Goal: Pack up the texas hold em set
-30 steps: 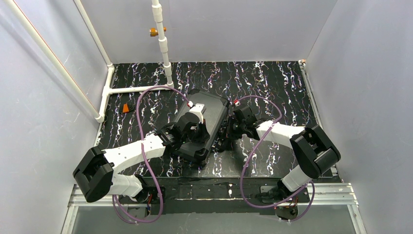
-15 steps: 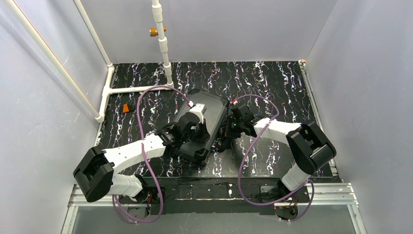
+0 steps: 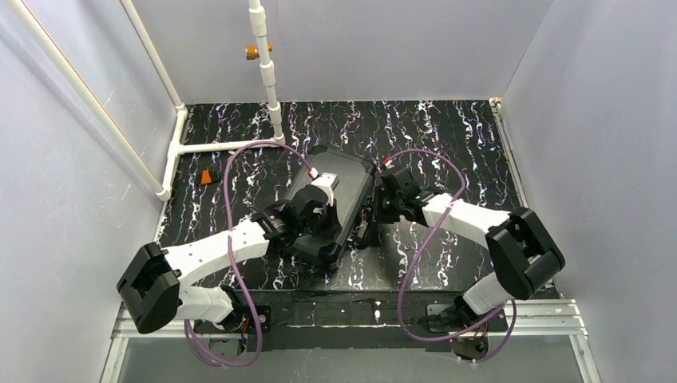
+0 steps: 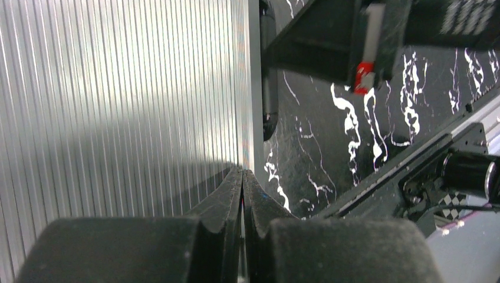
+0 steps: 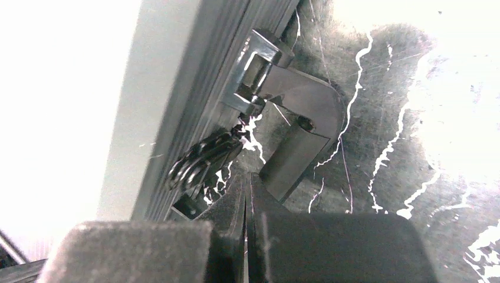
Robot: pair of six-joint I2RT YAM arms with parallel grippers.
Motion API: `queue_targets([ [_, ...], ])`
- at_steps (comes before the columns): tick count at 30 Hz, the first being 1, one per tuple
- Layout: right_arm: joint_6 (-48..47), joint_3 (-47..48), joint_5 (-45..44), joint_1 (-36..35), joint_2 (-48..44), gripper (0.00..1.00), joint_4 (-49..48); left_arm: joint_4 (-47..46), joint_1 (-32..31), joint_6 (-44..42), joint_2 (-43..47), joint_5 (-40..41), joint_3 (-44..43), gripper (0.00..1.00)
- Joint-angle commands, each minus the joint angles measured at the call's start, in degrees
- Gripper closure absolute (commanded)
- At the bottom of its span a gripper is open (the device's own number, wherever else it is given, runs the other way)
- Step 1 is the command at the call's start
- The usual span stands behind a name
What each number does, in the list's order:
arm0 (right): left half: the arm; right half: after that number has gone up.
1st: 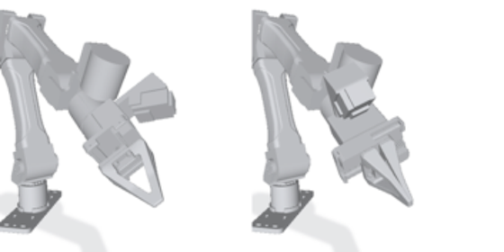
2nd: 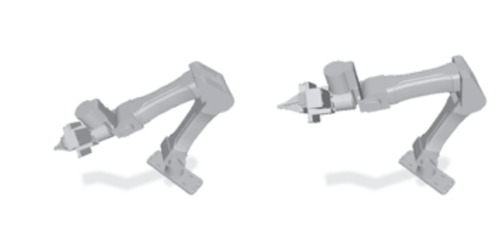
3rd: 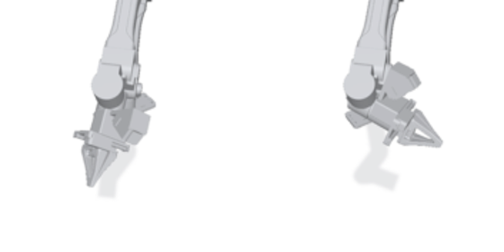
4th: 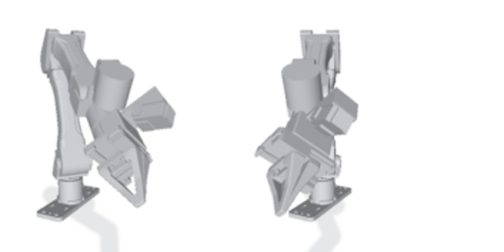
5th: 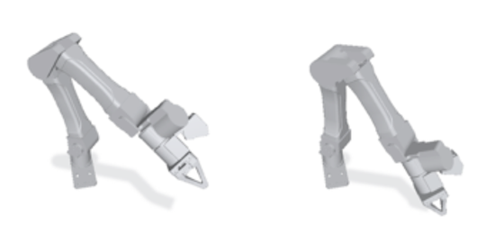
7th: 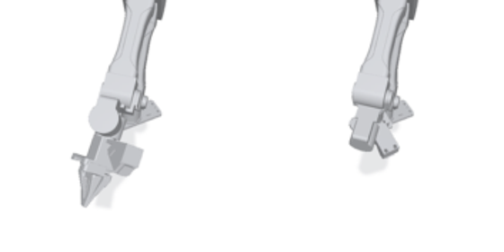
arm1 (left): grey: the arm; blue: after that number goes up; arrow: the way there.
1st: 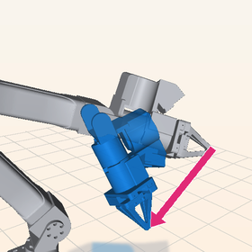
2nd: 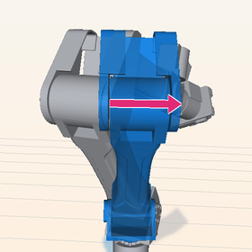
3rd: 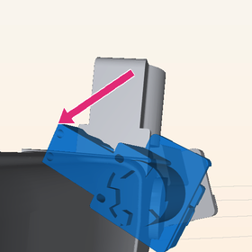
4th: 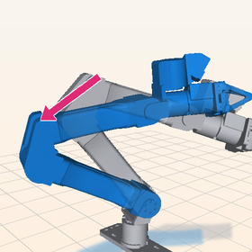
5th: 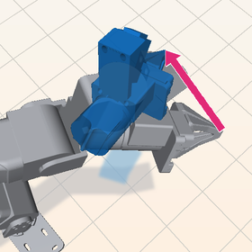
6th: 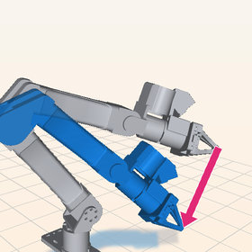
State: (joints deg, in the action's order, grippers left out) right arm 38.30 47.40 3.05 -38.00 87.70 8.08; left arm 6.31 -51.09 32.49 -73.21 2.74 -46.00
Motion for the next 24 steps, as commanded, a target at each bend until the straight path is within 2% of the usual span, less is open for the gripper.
queue_targets([
  [1, -2.34, 4.19, -2.85, -0.05, -4.94, 0.99, 3.88, 15.89, -1.0, -1.71, 0.96, -0.08, 0.52, 0.98],
  [5, -2.77, 5.01, -2.8, -0.06, -7.85, 0.98, 5.23, 18.29, -0.99, -1.97, 3.38, 0.94, -0.92, 0.94],
  [7, -3.24, 5.24, -2.82, -0.05, -9.35, 0.96, 5.57, 19.7, -1.02, -2.07, 4.82, 1.61, -1.58, 0.88],
  [12, -4.97, 5.8, -1.38, -0.06, -13.87, 0.87, 5.63, 23.51, -1.09, -2.71, 10.39, 4.82, -3.41, 0.46],
  [15, -5.99, 6.65, -0.76, -0.05, -16.67, 0.76, 5.89, 26.39, -1.1, -3.61, 13.49, 6.93, -5.18, 0.31],
  [20, -8.68, 8.64, -0.47, -0.05, -21.73, 0.28, 6.48, 31.12, -1.19, -5.75, 17.76, 10.06, -9.06, 0.18],
  [22, -9.86, 9.69, -0.86, -0.05, -23.66, 0.14, 6.8, 32.88, -1.17, -6.59, 19.09, 11.58, -10.57, 0.04],
  [24, -10.9, 10.42, -1.44, -0.06, -25.47, 0.02, 6.95, 34.43, -1.16, -7.58, 20.48, 13.48, -12.01, 0.02],
])
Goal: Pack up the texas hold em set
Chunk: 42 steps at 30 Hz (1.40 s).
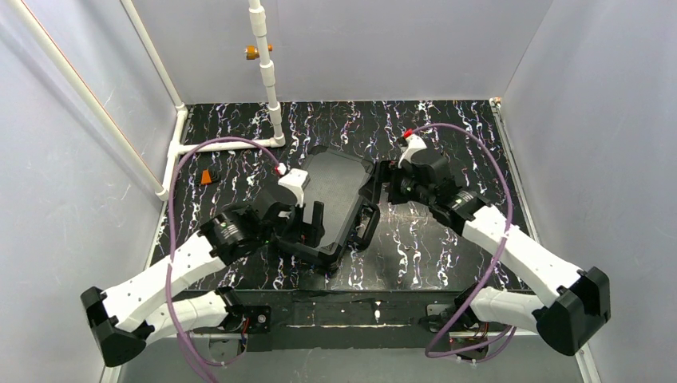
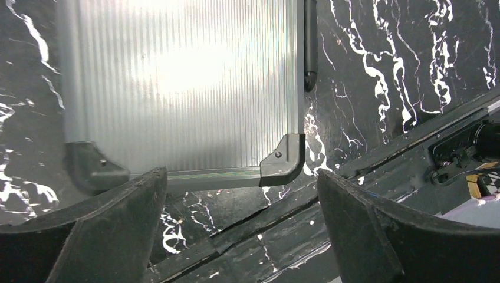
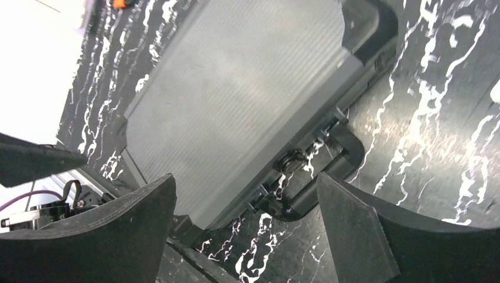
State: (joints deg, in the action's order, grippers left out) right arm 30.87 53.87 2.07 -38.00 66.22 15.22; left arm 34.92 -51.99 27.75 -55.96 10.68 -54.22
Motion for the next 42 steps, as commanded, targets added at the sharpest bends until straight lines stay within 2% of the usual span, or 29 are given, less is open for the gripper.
queue_targets([
  [1, -4.05, 4.3, -0.67, -0.06, -4.78, 0.02, -0.24, 6.54, -0.26, -3.44, 3.89, 6.8, -4.42, 0.02],
  [10, -7.03, 7.29, -5.46, -0.06, -11.72, 0.02, -1.49, 9.2, -0.27, -8.94, 11.66, 23.02, -6.18, 0.02],
  [20, -8.11, 5.84, -9.24, -0.06, -16.57, 0.02, -4.4, 6.36, -0.15, -13.05, 21.95, 39.93, 2.41, 0.02],
  [31, -8.75, 2.46, -12.85, -0.06, -18.29, 0.02, -3.21, 4.28, -0.19, -15.3, 29.88, 47.24, 6.3, 0.02],
  [42, -10.27, 4.07, -13.27, -0.03, -18.41, 0.01, -3.34, 4.75, -0.19, -15.61, 33.81, 48.21, 6.49, 0.02],
])
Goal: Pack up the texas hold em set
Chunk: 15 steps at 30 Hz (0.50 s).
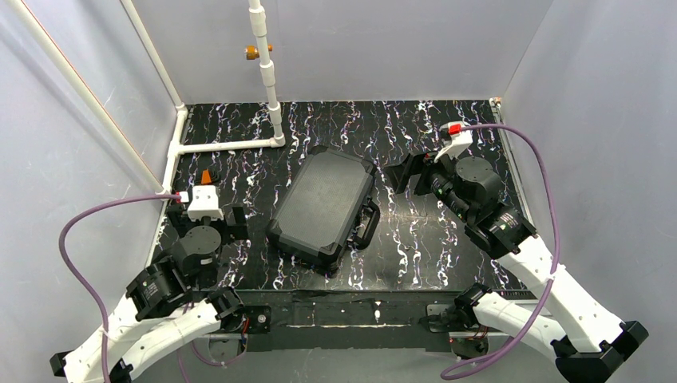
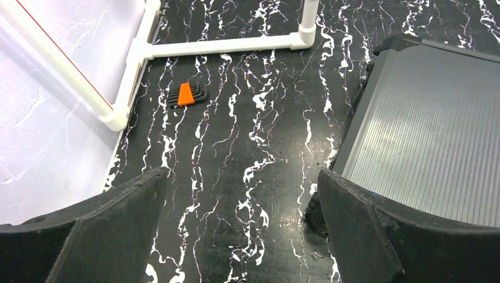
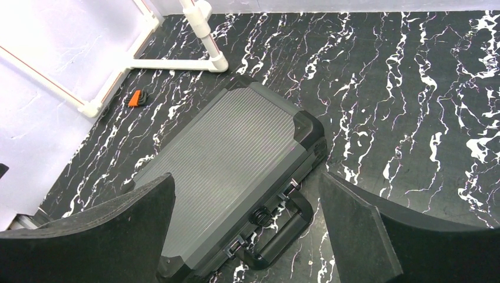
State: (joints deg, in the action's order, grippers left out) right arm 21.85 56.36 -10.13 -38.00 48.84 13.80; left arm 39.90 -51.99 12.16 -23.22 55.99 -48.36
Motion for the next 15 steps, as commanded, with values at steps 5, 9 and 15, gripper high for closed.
queue_targets([
  [5, -0.03, 1.74, -1.38, -0.06, -0.4, 0.02, -0.69, 0.13, -0.22, 0.4, 1.88, 2.73, 0.64, 0.02],
  [9, 0.6, 1.31, -1.44, -0.04, -0.51, 0.02, -0.85, 0.41, -0.21, 0.62, 1.88, 2.72, 0.56, 0.02],
  [15, 0.35, 0.59, 0.22, -0.01, -0.79, 0.02, -1.71, 0.87, -0.21, 1.08, 1.96, 2.64, 0.46, 0.02],
])
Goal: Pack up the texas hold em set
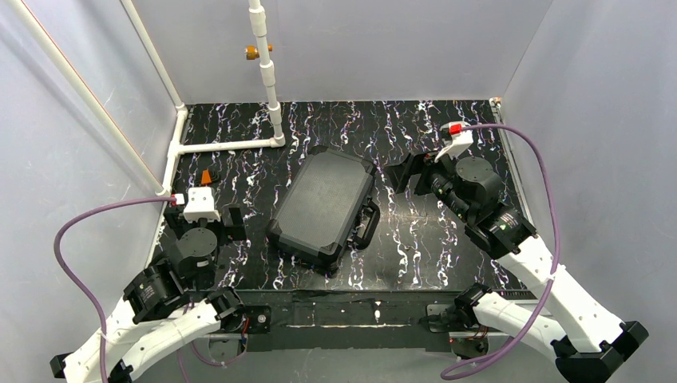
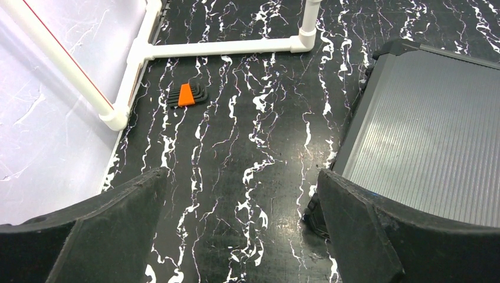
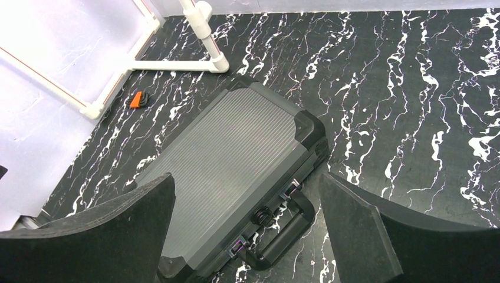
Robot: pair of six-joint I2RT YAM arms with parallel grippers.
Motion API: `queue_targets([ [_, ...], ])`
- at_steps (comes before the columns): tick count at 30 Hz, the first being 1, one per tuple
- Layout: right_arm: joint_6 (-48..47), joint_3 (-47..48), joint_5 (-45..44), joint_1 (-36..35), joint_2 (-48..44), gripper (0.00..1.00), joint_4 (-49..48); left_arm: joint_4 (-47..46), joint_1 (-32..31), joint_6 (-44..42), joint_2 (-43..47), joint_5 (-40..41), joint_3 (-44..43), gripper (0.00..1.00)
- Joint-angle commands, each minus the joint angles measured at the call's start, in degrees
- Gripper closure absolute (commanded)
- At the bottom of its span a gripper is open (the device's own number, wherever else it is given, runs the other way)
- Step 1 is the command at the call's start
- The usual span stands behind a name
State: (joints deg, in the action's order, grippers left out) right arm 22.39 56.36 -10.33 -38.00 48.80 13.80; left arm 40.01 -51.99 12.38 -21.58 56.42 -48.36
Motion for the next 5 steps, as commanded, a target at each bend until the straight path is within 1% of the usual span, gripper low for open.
queue_targets([
  [1, -0.32, 0.81, 0.95, -0.05, -0.43, 0.02, -1.52, 0.84, -0.21, 0.89, 0.31, 2.2, 0.46, 0.02],
  [5, -0.45, 0.73, 0.39, -0.06, -0.49, 0.02, -1.73, 0.88, -0.2, 0.98, 0.33, 2.28, 0.37, 0.02],
])
